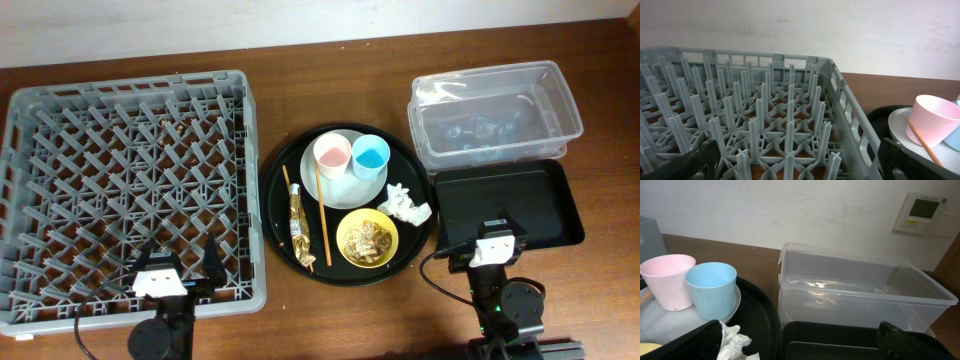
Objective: Sort waste into correct bins and load items into the dishwasher rack
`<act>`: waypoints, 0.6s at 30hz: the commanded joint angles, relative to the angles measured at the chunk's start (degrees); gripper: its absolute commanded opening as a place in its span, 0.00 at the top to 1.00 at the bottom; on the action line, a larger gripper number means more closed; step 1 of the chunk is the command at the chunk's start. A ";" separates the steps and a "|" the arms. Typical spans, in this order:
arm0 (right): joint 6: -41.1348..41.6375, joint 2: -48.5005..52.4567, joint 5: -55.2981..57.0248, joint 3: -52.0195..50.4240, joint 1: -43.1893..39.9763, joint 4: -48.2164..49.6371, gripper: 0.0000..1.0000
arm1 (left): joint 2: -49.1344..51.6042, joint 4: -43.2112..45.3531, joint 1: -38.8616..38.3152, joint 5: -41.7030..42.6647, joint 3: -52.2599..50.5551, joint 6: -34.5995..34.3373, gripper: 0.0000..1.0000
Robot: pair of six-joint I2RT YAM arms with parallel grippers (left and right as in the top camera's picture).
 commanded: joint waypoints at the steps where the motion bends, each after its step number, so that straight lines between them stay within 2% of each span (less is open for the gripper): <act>1: 0.68 -0.26 0.87 -0.28 -0.33 -0.42 0.02 | -0.39 1.97 -0.22 13.88 1.75 0.81 0.01; 6: 0.68 -0.26 0.87 -0.28 -0.33 -0.42 0.02 | -0.33 -0.59 -0.22 16.59 11.93 -1.03 0.01; 11: 0.66 -0.26 0.87 -0.28 -0.33 -0.42 0.01 | 4.57 -14.80 -0.22 16.33 30.53 -1.01 0.01; 15: 0.68 -0.26 0.87 -0.28 -0.33 -0.42 0.01 | 16.33 -26.47 -0.22 17.62 45.68 -1.03 0.01; 18: 0.68 -0.26 0.87 -0.28 -0.33 -0.42 0.01 | 32.46 -43.19 -0.22 18.38 62.23 -1.03 0.01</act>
